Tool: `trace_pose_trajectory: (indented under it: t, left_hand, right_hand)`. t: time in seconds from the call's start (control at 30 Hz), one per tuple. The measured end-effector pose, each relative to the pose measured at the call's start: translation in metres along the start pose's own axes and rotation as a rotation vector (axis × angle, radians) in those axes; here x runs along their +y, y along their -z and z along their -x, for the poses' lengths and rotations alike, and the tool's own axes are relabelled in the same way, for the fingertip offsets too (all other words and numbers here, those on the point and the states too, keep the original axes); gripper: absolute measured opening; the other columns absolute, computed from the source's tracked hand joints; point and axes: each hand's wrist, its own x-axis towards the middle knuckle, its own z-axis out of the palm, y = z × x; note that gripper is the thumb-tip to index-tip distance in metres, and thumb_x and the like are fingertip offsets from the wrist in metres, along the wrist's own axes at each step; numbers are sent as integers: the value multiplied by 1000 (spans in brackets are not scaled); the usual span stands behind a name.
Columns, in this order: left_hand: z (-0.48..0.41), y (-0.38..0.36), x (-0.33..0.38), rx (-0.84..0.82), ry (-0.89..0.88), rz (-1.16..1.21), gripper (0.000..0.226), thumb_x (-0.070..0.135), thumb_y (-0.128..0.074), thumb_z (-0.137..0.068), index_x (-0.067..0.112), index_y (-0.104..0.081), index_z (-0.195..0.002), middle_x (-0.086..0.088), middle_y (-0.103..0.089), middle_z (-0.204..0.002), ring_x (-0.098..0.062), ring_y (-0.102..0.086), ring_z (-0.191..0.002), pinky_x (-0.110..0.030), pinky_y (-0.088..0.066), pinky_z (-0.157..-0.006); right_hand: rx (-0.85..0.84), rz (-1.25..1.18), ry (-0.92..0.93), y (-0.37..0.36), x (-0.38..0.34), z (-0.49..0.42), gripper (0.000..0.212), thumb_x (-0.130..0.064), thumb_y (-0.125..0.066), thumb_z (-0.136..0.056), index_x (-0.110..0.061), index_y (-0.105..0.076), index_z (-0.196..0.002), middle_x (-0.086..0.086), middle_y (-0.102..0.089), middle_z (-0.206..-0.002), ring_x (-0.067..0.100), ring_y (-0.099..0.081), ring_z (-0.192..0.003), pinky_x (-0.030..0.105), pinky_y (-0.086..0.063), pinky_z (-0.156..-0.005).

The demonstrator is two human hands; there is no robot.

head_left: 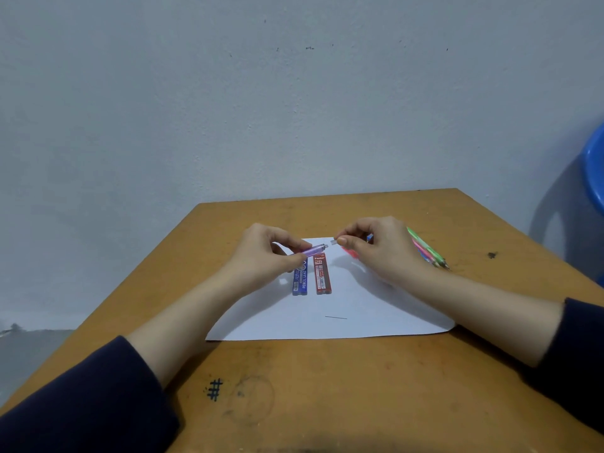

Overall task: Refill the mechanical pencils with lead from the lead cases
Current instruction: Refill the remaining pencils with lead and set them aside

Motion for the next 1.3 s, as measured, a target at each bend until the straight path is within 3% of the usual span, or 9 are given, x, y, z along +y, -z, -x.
trace_pose_trajectory:
  t: [0.1, 0.23, 0.4, 0.6, 0.8, 1.1, 1.2, 1.3]
  left_hand:
    - [0, 2, -1, 10, 12, -11, 19, 10, -69, -83, 28, -76, -85, 15, -71, -73, -9, -60, -64, -25, -42, -55]
    - [-1, 3, 0, 24, 26, -31, 17, 13, -70, -84, 30, -74, -84, 16, -71, -79, -22, -67, -78, -34, -51, -59]
    - [-1, 3, 1, 32, 20, -30, 20, 14, -70, -84, 33, -73, -81, 15, -71, -78, -9, -63, -66, -31, -48, -60]
    - [-1, 2, 0, 29, 25, -24, 15, 14, -70, -84, 28, -75, -87, 13, -72, -84, -3, -59, -61, -28, -47, -59]
    - [-1, 1, -1, 32, 19, -13, 17, 12, -70, -83, 28, -75, -87, 9, -73, -83, -4, -60, -61, -31, -46, -59]
    - [0, 2, 1, 36, -1, -20, 23, 11, -71, -82, 34, -74, -80, 11, -73, -74, -7, -59, -62, -27, -41, -56]
    - [1, 2, 1, 31, -7, -12, 22, 11, -71, -82, 33, -75, -82, 10, -73, -78, -7, -58, -61, -27, -43, -56]
    - [2, 1, 2, 31, -27, -5, 23, 10, -72, -81, 32, -75, -81, 11, -73, -80, -5, -58, -59, -29, -46, -58]
  right_hand:
    - [-45, 39, -8, 5, 0, -3, 10, -16, -67, -87, -24, -71, -81, -11, -64, -71, 4, -55, -68, 15, -40, -61]
    - [-218, 249, 137, 15, -8, -2, 13, -7, -60, -90, -9, -73, -94, -3, -67, -86, 3, -51, -72, 2, -34, -64]
    - [-385, 427, 263, 12, -8, -1, 19, -3, -53, -93, -6, -70, -102, 5, -68, -102, 17, -57, -99, 11, -32, -77]
    - [-459, 492, 327, 5, 1, -3, 18, -4, -55, -91, -10, -70, -99, 4, -66, -101, 15, -54, -98, 14, -33, -77]
    - [-478, 539, 398, 5, 1, -2, 19, -7, -53, -93, -14, -68, -104, 1, -64, -105, 13, -50, -101, 19, -37, -84]
    - [-552, 513, 409, 11, 0, -3, 33, -11, -54, -92, -19, -62, -123, 1, -62, -102, 14, -45, -102, 20, -31, -81]
    - [-451, 473, 421, 18, 2, -7, 29, -15, -59, -91, -16, -65, -119, -1, -62, -95, 11, -45, -94, 17, -28, -77]
    - [-297, 386, 430, 19, 1, -8, 22, -15, -64, -88, -13, -71, -108, -15, -52, -77, 10, -46, -84, 15, -26, -69]
